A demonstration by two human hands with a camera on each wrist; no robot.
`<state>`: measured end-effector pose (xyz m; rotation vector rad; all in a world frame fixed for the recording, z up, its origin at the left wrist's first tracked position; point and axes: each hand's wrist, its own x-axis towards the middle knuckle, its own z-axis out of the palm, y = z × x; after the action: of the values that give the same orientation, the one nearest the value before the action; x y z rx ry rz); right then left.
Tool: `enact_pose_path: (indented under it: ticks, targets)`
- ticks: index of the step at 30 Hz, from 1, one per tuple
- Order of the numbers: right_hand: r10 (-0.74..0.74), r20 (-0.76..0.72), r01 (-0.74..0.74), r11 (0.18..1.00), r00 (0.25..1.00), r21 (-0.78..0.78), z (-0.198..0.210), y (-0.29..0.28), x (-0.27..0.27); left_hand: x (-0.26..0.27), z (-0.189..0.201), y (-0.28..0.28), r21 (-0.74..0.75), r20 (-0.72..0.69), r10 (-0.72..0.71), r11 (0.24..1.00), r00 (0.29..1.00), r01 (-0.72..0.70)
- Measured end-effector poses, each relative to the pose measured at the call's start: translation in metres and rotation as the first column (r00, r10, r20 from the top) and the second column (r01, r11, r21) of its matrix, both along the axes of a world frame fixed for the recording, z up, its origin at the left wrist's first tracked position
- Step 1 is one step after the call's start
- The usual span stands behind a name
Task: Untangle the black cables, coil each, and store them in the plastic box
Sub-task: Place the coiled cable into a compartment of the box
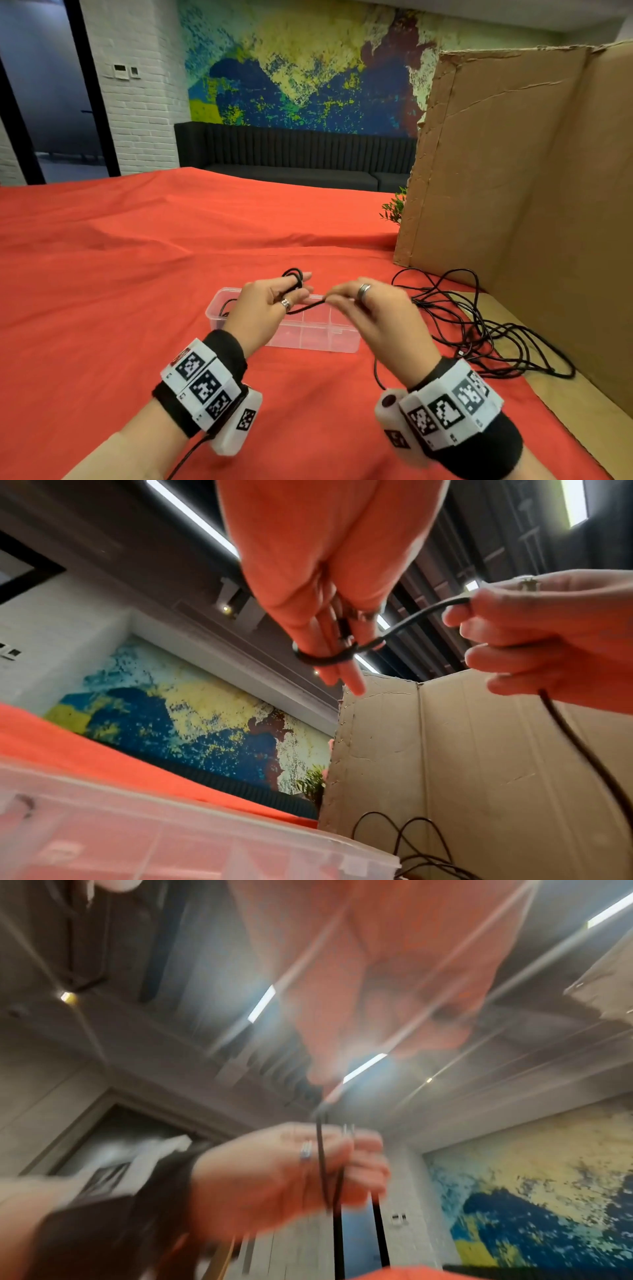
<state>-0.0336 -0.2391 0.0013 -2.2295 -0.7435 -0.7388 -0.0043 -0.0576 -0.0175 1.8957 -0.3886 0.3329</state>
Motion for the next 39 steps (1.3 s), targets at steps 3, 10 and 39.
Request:
enact_pose_path:
  ticks: [3, 10, 39]
  targets:
    - [-0.021, 0.029, 0.018, 0.993, 0.999, 0.12, 0.02, -0.005, 0.009, -0.007, -0.003, -0.003, 0.045, -0.067, -0.174, 0.983, 0.983, 0.177]
    - [0.085, -0.093, -0.068, 0.983, 0.992, 0.168, 0.039, 0.008, 0.027, -0.032, 0.001, -0.021, -0.159, -0.255, -0.488, 0.873, 0.834, 0.462]
    - [0.163, -0.238, -0.133, 0.982, 0.958, 0.136, 0.018, -0.012, 0.039, -0.026, 0.014, -0.015, -0.428, -0.259, -0.655, 0.737, 0.71, 0.524]
